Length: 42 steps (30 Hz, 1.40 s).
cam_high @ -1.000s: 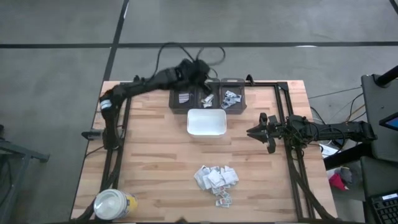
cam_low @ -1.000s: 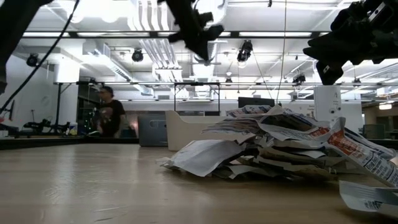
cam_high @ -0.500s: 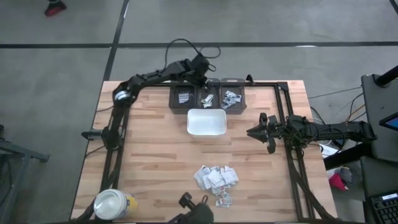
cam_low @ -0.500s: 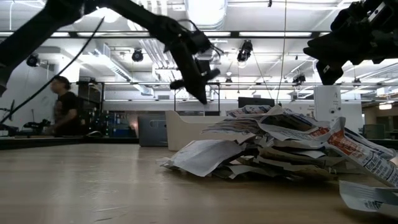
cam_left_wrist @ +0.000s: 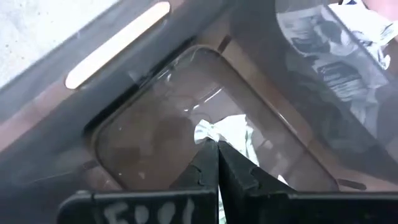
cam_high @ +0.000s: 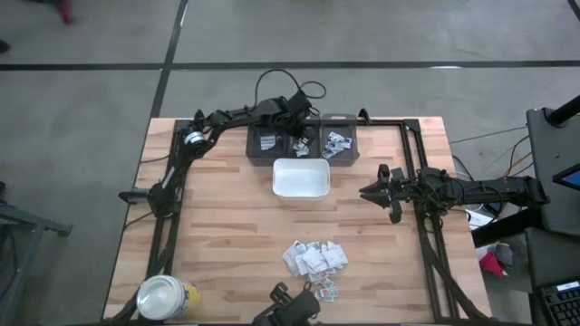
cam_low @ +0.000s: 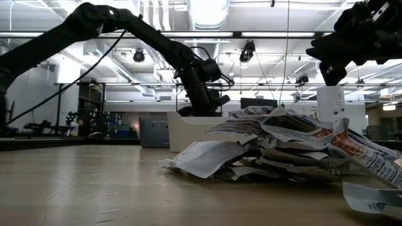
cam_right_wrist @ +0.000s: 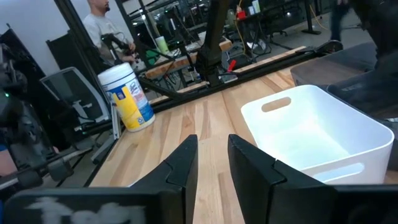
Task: Pick & Place First Aid Supplies
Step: Put the green band aid into the middle black bin, then put the white fingertip band aid into the left black bin
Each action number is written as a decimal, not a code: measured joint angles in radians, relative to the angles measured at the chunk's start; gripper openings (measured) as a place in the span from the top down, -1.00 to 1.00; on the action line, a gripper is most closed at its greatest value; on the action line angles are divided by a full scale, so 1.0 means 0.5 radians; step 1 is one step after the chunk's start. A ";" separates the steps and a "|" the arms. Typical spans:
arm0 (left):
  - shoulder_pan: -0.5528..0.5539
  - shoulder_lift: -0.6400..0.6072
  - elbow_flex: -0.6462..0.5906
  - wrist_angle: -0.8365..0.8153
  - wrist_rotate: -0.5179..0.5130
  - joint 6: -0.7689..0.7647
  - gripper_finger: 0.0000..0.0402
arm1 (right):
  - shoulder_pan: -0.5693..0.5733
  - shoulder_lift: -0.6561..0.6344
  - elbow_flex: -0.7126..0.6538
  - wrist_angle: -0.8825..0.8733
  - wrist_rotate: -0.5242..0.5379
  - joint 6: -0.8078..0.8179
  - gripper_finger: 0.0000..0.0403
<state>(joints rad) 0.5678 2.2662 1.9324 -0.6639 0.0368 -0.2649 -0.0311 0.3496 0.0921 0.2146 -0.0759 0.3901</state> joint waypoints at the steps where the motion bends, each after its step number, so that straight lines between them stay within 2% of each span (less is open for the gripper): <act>1: 0.000 0.003 -0.006 0.000 0.001 0.000 1.00 | 0.000 -0.001 0.000 0.000 0.000 0.001 0.58; 10: 0.000 0.014 -0.012 0.000 0.003 0.010 1.00 | 0.000 -0.001 0.000 0.000 0.000 0.005 0.66; 15: -0.001 0.014 -0.013 0.000 0.003 0.028 0.98 | 0.000 0.000 0.000 0.000 0.000 0.005 0.64; 18: -0.001 0.014 -0.013 0.001 0.004 0.042 0.87 | 0.000 -0.001 0.000 0.000 0.000 0.004 0.62; 23: -0.001 0.015 0.011 -0.018 0.010 0.043 0.57 | 0.000 -0.001 0.000 0.000 0.000 0.003 0.58; 26: 0.005 -0.011 0.107 -0.148 0.117 0.044 0.40 | 0.000 -0.001 0.000 0.000 0.000 0.003 0.57; 30: 0.001 -0.126 0.302 -0.419 0.270 0.029 0.31 | 0.000 -0.001 0.000 0.000 0.000 0.001 0.58; 36: -0.156 -0.341 0.567 -0.738 0.319 -0.002 0.31 | 0.001 -0.001 0.000 0.000 -0.002 0.001 0.64; 42: -0.426 -0.652 0.544 -0.815 0.278 -0.171 0.31 | 0.000 -0.001 0.000 0.000 -0.001 0.005 0.67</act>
<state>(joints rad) 0.3549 1.9401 2.2045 -1.0712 0.1757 -0.3503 -0.0311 0.3492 0.0922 0.2146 -0.0765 0.3927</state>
